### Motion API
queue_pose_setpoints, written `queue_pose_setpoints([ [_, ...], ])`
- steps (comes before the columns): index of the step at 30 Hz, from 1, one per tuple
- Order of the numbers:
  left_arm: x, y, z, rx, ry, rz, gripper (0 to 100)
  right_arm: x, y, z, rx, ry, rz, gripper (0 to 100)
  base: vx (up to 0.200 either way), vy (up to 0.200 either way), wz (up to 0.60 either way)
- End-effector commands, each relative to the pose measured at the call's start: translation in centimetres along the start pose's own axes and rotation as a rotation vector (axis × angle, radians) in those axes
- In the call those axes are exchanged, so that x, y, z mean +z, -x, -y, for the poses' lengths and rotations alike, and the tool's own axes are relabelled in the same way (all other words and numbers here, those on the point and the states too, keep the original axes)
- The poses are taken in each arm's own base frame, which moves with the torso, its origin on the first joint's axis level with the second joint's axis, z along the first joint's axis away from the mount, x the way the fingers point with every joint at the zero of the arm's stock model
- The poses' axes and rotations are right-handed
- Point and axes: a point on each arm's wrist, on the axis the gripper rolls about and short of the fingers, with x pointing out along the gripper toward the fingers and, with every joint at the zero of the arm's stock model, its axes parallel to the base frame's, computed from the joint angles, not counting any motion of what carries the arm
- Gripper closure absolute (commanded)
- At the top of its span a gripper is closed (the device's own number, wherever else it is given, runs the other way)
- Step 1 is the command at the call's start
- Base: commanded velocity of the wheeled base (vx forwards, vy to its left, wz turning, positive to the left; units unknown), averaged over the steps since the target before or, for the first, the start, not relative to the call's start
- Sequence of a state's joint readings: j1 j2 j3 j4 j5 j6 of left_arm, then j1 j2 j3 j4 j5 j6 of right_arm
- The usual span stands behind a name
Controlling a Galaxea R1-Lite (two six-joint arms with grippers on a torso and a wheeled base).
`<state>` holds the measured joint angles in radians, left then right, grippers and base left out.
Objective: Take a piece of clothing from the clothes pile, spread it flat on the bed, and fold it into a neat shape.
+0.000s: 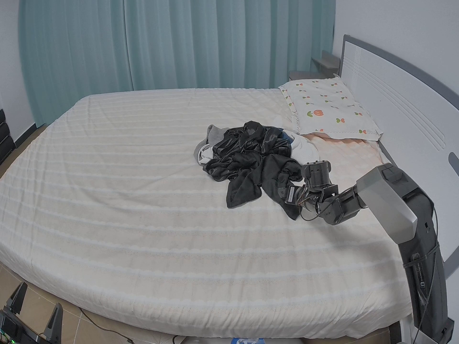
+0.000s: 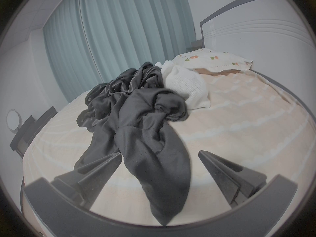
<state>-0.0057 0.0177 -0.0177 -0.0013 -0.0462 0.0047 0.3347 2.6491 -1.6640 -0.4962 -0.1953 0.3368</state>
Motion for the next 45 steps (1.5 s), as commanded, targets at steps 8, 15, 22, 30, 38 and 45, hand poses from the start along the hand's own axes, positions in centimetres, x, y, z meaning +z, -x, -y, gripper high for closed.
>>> queue_pose_setpoints([
  [8, -0.5, -0.1, 0.0, 0.001, 0.001, -0.015, 0, -2.3, -2.4, -0.2, -0.021, 0.01, -0.019, 100, 0.0, 0.0, 0.0],
  [15, -0.5, -0.1, 0.0, 0.003, 0.004, -0.015, 0, -2.1, -2.4, -0.6, -0.009, -0.004, -0.007, 100, 0.0, 0.0, 0.0],
  [22, -0.5, -0.1, 0.0, 0.003, 0.002, -0.015, 0, 1.1, 0.6, -1.8, 0.041, -0.099, 0.063, 100, 0.0, 0.0, 0.0],
  [30, -0.5, -0.1, 0.0, -0.002, 0.001, -0.01, 0, 4.3, 11.1, -1.7, 0.225, -0.185, 0.047, 100, 0.0, 0.0, 0.0],
  [38, -0.1, -0.1, 0.0, 0.004, 0.005, 0.017, 0, 2.7, 22.3, -1.2, 0.45, -0.192, 0.051, 100, 0.0, 0.0, 0.0],
  [45, 9.1, -0.9, -0.1, -0.032, 0.057, 0.142, 0, 2.3, 28.7, -0.7, 0.566, -0.181, 0.079, 100, 0.0, 0.0, 0.0],
])
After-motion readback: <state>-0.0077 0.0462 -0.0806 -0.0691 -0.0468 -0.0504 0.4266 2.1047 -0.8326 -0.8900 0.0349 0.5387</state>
